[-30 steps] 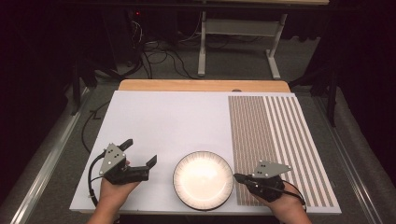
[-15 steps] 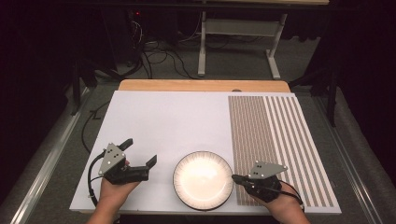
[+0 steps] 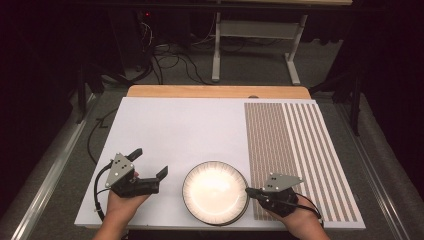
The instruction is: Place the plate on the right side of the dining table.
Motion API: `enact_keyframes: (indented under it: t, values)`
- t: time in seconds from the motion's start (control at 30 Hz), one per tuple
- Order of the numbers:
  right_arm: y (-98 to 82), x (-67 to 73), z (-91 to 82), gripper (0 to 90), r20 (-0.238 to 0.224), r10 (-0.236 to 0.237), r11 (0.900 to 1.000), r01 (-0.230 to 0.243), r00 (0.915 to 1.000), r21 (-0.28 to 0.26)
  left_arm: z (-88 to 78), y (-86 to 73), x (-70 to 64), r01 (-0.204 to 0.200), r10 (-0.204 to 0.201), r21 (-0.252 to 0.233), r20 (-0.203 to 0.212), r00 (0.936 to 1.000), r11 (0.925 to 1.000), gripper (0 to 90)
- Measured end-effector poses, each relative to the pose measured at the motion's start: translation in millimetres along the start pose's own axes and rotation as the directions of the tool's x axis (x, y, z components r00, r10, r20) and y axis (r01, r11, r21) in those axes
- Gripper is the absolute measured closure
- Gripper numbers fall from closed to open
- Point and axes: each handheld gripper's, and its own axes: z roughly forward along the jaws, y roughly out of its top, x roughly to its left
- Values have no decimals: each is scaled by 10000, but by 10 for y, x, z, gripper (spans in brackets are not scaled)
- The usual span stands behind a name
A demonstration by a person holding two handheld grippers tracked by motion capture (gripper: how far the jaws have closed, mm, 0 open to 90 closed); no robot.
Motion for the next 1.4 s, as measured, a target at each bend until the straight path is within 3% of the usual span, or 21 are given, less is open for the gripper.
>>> enact_keyframes:
  t: [0.63, 1.07, 1.23, 1.4]
  values:
    - [60, 85, 154, 900, -423, -119, 9999, 124, 9990, 119, -21, 18, 7, 44, -45, -106, -59, 10000, 9999, 2]
    - [134, 185, 317, 900, -758, -276, 9989, 305, 9967, 362, -21, 56, -56, 67, -67, -26, 234, 9997, 10000, 2]
    - [171, 214, 361, 900, -787, -421, 9980, 456, 9960, 436, 0, 91, -133, 196, -221, 371, 677, 9975, 9991, 3]
    - [182, 211, 372, 900, -775, -483, 9981, 511, 9958, 350, 41, 104, -231, 409, -545, 1129, 1206, 9912, 9928, 5]
